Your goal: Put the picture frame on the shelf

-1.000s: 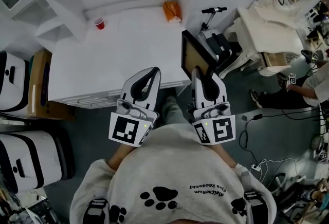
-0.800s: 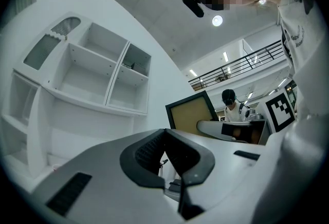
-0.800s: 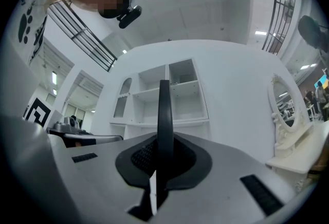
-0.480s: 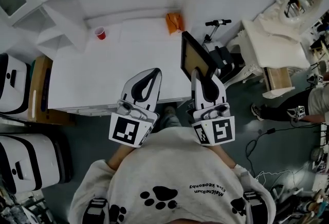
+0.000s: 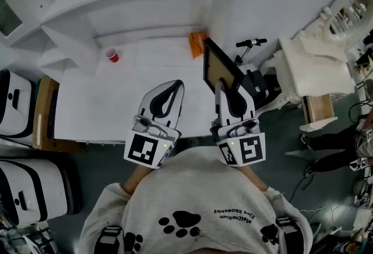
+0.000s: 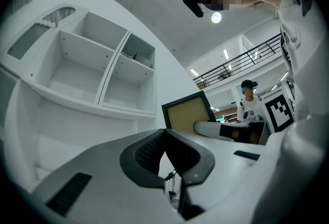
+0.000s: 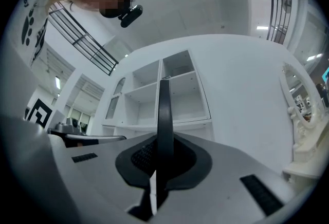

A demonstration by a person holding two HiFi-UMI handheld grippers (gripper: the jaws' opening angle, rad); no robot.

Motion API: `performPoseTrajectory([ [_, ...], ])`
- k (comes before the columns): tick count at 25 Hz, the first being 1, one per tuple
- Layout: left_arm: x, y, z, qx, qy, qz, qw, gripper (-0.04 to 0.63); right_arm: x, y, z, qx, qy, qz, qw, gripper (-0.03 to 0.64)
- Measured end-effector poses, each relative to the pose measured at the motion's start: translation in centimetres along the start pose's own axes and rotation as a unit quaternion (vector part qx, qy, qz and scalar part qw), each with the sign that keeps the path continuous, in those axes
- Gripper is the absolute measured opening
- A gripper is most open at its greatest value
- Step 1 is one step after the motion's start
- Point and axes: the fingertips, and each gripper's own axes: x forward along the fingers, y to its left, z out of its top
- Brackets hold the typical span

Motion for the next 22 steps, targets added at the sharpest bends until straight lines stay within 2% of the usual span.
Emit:
performPoseTrajectory([
  [12, 7.1, 2.8, -0.2, 0.005, -0.009, 0.028, 0.9996, 0.018, 6.2, -4.8, -0.8, 0.014, -0.003, 0.046, 0.999, 0.043],
  [22, 9.7, 4.7, 0.8, 0.011, -0.006, 0.017, 0.9998, 0.019, 8.9, -5.8, -0.2, 0.017, -0.003, 0.052, 0.998, 0.043],
])
